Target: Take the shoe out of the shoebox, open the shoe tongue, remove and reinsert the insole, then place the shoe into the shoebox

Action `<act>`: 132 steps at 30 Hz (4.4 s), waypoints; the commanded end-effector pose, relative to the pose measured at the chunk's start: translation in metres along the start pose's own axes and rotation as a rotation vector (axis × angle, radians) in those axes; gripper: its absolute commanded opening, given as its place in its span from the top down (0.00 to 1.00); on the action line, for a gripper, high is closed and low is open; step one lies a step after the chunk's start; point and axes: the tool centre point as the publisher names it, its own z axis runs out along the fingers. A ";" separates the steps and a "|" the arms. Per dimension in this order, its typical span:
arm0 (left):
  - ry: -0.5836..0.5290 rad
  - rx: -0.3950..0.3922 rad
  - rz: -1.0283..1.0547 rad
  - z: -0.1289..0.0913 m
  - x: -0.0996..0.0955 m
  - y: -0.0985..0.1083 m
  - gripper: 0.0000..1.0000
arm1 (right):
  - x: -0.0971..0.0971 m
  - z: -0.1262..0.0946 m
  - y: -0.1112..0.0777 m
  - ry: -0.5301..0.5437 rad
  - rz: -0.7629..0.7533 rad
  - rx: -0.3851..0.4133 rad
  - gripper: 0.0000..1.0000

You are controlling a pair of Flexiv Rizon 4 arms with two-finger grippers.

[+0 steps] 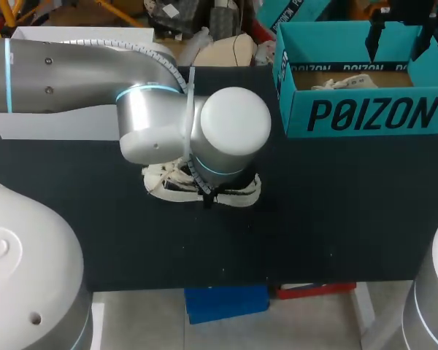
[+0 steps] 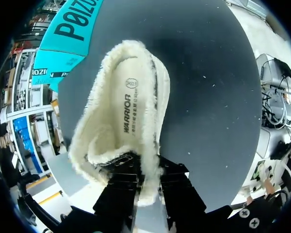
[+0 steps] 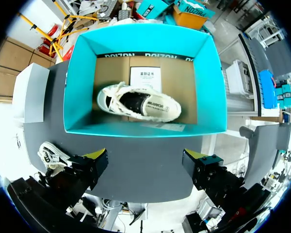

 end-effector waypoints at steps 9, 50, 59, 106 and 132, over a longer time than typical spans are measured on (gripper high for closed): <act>0.087 0.117 -0.103 -0.051 -0.026 0.005 0.00 | 0.000 0.000 0.000 0.000 0.000 0.000 0.00; 0.471 0.617 0.034 -0.089 -0.066 0.097 0.00 | 0.000 0.000 0.000 0.000 0.000 0.000 0.00; 0.471 0.617 0.034 -0.089 -0.066 0.097 0.00 | 0.000 0.000 0.000 0.000 0.000 0.000 0.00; 0.410 0.824 -0.052 -0.091 -0.058 0.137 0.00 | 0.136 -0.001 -0.096 -0.049 -0.747 -0.142 0.00; 0.410 0.824 -0.052 -0.091 -0.058 0.137 0.00 | 0.235 0.010 -0.169 0.150 -1.261 -0.289 0.00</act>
